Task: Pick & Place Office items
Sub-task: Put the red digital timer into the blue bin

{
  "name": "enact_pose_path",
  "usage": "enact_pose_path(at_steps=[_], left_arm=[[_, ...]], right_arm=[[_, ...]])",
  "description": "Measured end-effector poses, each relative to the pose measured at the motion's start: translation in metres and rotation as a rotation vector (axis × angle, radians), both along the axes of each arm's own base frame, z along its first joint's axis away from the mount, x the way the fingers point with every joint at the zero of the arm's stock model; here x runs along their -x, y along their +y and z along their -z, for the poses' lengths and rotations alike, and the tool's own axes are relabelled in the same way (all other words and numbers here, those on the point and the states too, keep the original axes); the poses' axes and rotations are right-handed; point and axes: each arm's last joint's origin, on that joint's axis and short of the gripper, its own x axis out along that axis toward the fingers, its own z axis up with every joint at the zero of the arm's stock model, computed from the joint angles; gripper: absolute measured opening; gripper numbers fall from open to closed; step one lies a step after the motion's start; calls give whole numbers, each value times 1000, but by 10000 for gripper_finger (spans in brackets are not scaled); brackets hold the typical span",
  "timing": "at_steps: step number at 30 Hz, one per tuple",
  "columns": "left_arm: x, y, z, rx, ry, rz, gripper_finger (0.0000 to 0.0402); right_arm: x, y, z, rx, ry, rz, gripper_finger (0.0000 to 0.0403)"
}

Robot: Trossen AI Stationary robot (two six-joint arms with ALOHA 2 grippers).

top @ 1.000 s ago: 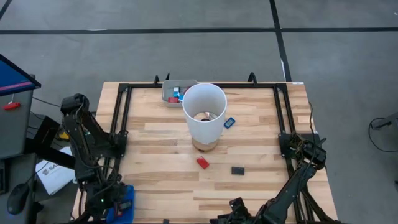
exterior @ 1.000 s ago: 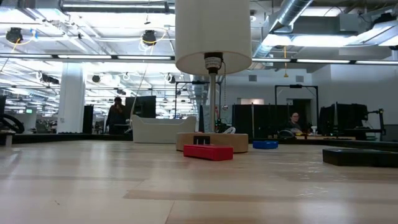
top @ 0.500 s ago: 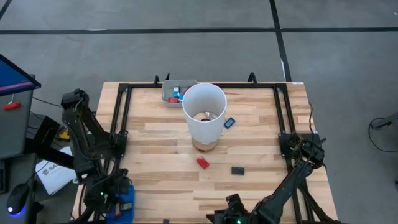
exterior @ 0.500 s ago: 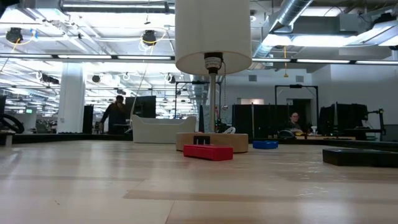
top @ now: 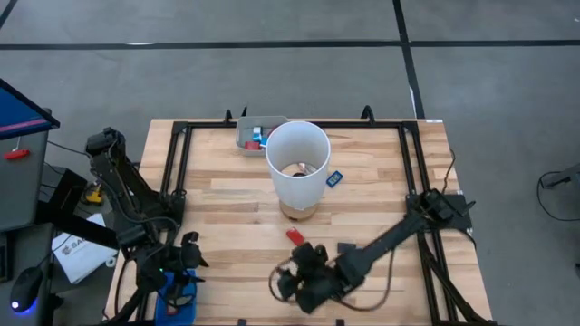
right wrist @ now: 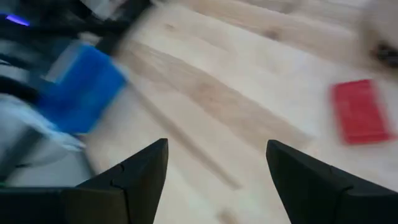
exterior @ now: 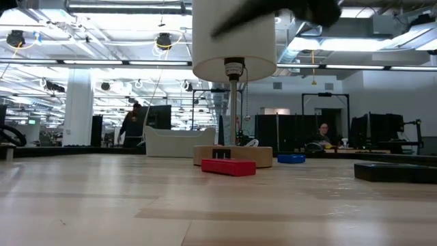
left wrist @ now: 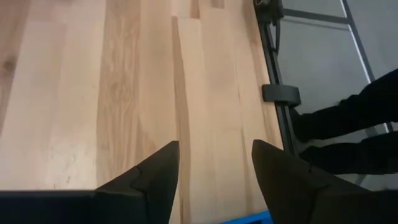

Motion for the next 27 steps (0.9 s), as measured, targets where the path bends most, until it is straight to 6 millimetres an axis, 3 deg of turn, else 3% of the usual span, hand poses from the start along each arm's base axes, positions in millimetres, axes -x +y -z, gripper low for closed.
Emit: enact_pose_path(at_steps=[5,9,13,18,27], left_arm=[[1,-2,-1,5,-17,1,192],[1,-2,-2,14,-28,-4,191],[1,-2,-2,3,-41,-13,191],[1,0,-1,-32,-66,-38,191],[2,4,2,-87,-45,-38,189]], right_arm=[[2,-32,11,39,210,71,264],[7,-37,13,60,266,105,264],[9,-37,23,68,184,192,264],[22,-20,35,294,-101,288,264],[38,-36,79,473,-8,229,264]])
